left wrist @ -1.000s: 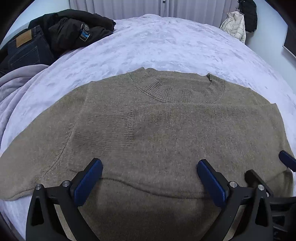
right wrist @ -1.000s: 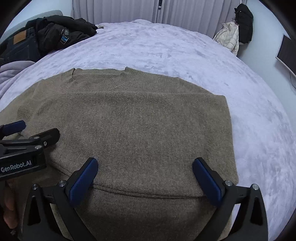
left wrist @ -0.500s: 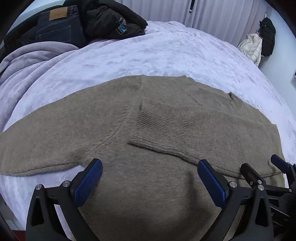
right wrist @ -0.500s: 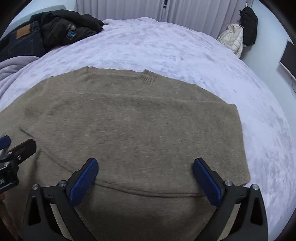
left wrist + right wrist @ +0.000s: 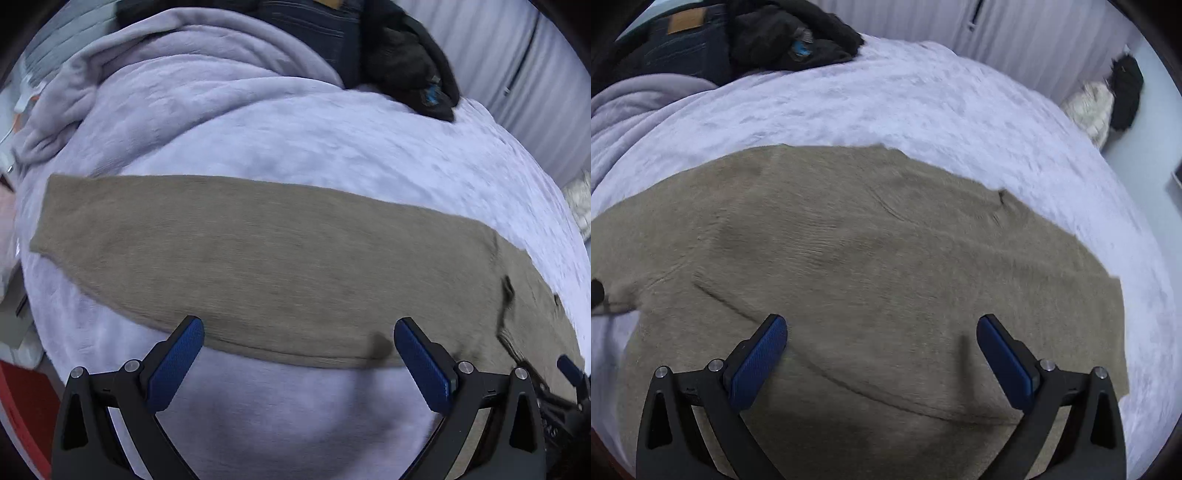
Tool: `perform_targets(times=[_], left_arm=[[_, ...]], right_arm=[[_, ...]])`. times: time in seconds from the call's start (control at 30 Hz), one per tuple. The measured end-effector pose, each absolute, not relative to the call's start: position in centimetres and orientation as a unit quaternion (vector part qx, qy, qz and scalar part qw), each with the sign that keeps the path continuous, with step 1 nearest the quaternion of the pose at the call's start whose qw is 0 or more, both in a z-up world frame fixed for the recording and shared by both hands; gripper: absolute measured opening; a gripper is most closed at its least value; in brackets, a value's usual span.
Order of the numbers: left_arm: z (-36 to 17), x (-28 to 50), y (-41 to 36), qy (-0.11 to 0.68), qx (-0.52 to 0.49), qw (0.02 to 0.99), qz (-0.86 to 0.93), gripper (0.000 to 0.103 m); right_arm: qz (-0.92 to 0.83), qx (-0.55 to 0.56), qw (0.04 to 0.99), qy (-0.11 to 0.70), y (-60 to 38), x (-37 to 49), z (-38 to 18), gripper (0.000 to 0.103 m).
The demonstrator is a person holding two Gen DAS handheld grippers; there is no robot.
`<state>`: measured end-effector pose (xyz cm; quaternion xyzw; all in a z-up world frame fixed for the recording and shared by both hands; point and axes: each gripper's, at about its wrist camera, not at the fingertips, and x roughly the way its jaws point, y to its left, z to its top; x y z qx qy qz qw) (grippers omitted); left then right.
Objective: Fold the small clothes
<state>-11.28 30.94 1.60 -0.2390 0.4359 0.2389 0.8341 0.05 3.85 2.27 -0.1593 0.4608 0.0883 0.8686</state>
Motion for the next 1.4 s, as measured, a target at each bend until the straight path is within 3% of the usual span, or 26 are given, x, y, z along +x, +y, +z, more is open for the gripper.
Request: perform_targets(times=[0.17,0.33,0.47,0.53,0.93,0.97,1.03,1.13,1.23,1.27,1.3,1.33,1.37,1.4], left_arm=[[-0.2,-18.1,42.6,0.381,-0.358,0.775,0.356,0.103],[-3.2,-21.6,50.2,0.35,-0.453,0.742,0.35,0.103],[-3.4,-21.1,51.3,0.336,-0.462,0.749,0.336,0.099],[-2.3,-20.4,50.5,0.328,-0.436,0.766,0.34,0.085],[-1.3,-20.1,51.1,0.301,-0.45,0.782,0.309,0.083],[-1.4,-20.2,51.2,0.298,-0.451,0.784,0.306,0.077],[-1.7,-20.7,51.7,0.305,-0.446,0.782,0.31,0.047],[-1.8,-22.0,52.5,0.29,-0.457,0.79,0.29,0.029],[-1.9,-22.6,53.1,0.278,-0.463,0.795,0.277,0.03],[-2.2,-22.4,53.3,0.283,-0.468,0.79,0.277,0.033],[-2.6,-22.2,53.6,0.289,-0.473,0.785,0.277,0.044],[-2.7,-22.2,53.8,0.283,-0.481,0.784,0.272,0.046],[-2.5,-22.1,53.8,0.279,-0.482,0.785,0.272,0.046],[-2.1,-22.0,53.7,0.276,-0.477,0.79,0.269,0.039]], right_arm=[[0.109,-0.214,0.883,0.403,6.3,-2.0,3.4,0.103],[0.112,-0.208,0.865,0.444,6.6,-1.0,0.5,0.103],[0.113,-0.195,0.866,0.445,6.4,-0.9,0.3,0.103],[0.109,-0.198,0.866,0.446,6.5,-1.0,0.7,0.103],[0.099,-0.207,0.87,0.437,8.9,-0.3,2.2,0.103],[0.099,-0.206,0.868,0.441,9.0,-0.4,1.9,0.103],[0.098,-0.211,0.867,0.44,9.4,-0.7,1.5,0.103],[0.093,-0.222,0.87,0.431,9.7,-1.3,1.6,0.103],[0.094,-0.215,0.874,0.426,9.8,-1.5,2.4,0.103],[0.095,-0.213,0.876,0.423,9.8,-1.6,2.7,0.103],[0.095,-0.212,0.877,0.421,10.0,-1.5,2.9,0.103],[0.095,-0.212,0.878,0.419,10.2,-1.4,3.1,0.103],[0.094,-0.213,0.878,0.418,10.5,-1.3,3.2,0.103],[0.094,-0.213,0.879,0.417,10.7,-1.3,3.4,0.103]])
